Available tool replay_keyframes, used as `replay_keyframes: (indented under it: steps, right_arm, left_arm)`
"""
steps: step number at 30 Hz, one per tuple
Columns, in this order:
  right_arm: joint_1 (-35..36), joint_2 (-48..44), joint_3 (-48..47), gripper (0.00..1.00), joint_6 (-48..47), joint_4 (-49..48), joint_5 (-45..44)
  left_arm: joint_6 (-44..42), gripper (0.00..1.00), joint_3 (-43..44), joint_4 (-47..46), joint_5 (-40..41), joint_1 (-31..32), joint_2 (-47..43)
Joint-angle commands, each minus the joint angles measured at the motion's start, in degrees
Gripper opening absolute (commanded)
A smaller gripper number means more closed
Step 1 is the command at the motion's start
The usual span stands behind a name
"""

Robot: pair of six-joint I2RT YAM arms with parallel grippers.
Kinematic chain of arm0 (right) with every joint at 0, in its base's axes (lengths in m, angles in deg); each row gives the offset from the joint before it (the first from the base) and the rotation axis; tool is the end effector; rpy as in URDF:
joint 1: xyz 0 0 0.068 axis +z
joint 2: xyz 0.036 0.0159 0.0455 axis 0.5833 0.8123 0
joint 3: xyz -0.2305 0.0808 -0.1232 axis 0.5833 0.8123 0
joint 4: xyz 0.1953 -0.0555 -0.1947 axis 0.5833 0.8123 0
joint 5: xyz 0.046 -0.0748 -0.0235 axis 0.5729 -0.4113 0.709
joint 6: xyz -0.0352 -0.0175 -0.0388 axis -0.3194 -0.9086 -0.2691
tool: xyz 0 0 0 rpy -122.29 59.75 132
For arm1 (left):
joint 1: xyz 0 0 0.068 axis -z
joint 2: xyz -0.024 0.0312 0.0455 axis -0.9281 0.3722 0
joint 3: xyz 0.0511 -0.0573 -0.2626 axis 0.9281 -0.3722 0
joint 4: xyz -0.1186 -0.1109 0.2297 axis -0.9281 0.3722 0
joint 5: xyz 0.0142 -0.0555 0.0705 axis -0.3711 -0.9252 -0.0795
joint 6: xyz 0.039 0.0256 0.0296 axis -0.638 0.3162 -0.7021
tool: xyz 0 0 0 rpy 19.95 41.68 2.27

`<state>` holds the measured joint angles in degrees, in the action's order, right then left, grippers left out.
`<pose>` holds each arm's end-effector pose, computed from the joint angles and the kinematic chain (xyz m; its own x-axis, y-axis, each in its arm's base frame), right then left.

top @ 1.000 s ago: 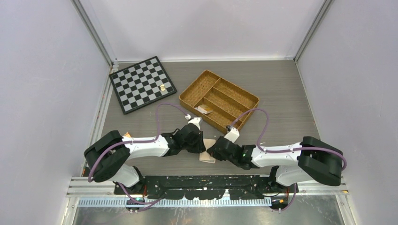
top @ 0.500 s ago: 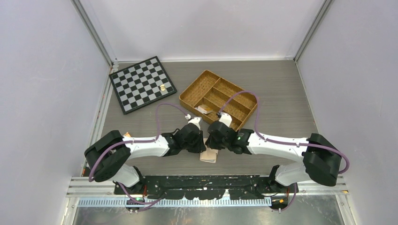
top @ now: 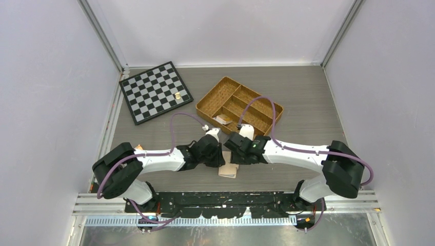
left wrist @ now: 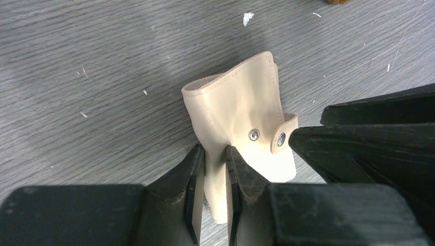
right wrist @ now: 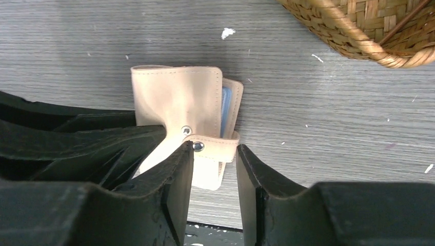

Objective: Put the credit cards into the card holder
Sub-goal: Close the card holder at the center of the board.

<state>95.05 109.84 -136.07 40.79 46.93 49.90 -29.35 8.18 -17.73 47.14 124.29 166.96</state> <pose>0.1558 0.2407 0.1856 -0.8866 0.0736 -0.4566 -0.0205 0.9800 0.1977 0.1633 -0.2409 0.1353 -0.8690 0.0028 -0.4949 0.2756 0.8334 -0.4791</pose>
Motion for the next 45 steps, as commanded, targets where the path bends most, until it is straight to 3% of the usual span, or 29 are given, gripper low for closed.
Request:
replay_keyframes:
  steps: [1, 18, 23, 28, 36, 45]
  right_arm:
    - [0.0, 1.9, -2.3, 0.44, 0.0, 0.3, -0.9]
    - [1.1, 5.8, -4.2, 0.45, 1.1, -3.3, 1.1]
    - [1.9, 7.4, -4.3, 0.39, 2.6, -1.1, 0.0]
    - [2.1, 7.9, -4.5, 0.25, 2.8, -0.6, -0.3]
    - [2.5, 8.8, -4.0, 0.36, 4.1, 0.6, -0.6]
    - [3.0, 4.1, -0.9, 0.44, 6.5, -1.6, -3.2]
  left_arm:
    - [-1.5, 0.17, -1.4, 2.9, 0.4, 0.2, 3.1]
    - [-1.0, 0.17, -1.8, 2.7, -0.3, 0.2, 3.2]
    - [-1.0, 0.17, -1.9, 2.6, -0.4, 0.2, 3.0]
    - [-0.9, 0.17, -2.1, 2.6, -0.3, 0.2, 2.8]
    - [-0.2, 0.17, -2.9, 0.8, 0.0, 0.1, 2.0]
    - [2.2, 0.36, -6.6, -2.5, -1.5, -0.8, -5.1]
